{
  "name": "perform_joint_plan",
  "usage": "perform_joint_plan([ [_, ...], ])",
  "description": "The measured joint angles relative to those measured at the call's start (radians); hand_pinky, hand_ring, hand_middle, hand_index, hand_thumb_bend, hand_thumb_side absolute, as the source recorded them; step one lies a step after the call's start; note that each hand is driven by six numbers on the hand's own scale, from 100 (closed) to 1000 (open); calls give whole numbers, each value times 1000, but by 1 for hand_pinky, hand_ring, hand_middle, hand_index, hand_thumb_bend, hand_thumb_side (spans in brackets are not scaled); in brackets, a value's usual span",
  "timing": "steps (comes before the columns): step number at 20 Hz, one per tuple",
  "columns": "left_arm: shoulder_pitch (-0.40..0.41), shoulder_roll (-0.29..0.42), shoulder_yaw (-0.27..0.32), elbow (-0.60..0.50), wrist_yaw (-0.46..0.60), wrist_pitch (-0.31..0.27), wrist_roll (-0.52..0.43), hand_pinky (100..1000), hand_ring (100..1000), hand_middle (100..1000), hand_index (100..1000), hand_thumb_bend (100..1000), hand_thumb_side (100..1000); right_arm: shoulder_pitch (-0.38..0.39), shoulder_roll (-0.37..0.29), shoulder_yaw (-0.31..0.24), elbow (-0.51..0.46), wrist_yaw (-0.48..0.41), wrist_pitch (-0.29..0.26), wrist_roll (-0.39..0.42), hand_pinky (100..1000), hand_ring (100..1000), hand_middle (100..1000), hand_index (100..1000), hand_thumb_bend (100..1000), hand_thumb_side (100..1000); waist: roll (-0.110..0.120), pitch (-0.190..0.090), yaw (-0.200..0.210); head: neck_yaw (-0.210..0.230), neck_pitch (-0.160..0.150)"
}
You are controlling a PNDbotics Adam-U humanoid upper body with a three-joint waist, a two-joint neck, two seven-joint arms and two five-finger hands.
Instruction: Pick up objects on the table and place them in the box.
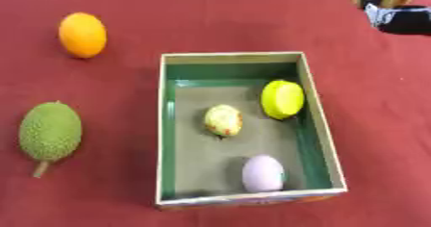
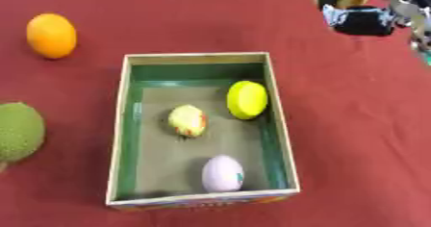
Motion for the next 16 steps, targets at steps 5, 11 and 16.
perform_joint_plan([
  [5,-1,0,0,0,-4,1,-3,754,612,586,803,100,529,53,-59,31,-163,-98,-6,89,615,627,511,598,100,320,-3,-20,0,2,19],
  [11,-5,0,-1,0,-7,1,-10,754,614,586,804,100,525,53,-90,90,-201,-136,-95,114,593,611,521,606,100,360,-8,-35,9,3,30],
  [16,-11,0,-7,0,-7,2,-19,754,614,587,804,100,525,12,-86,162,-205,-133,-116,126,578,595,529,621,100,320,-15,-43,16,11,38],
])
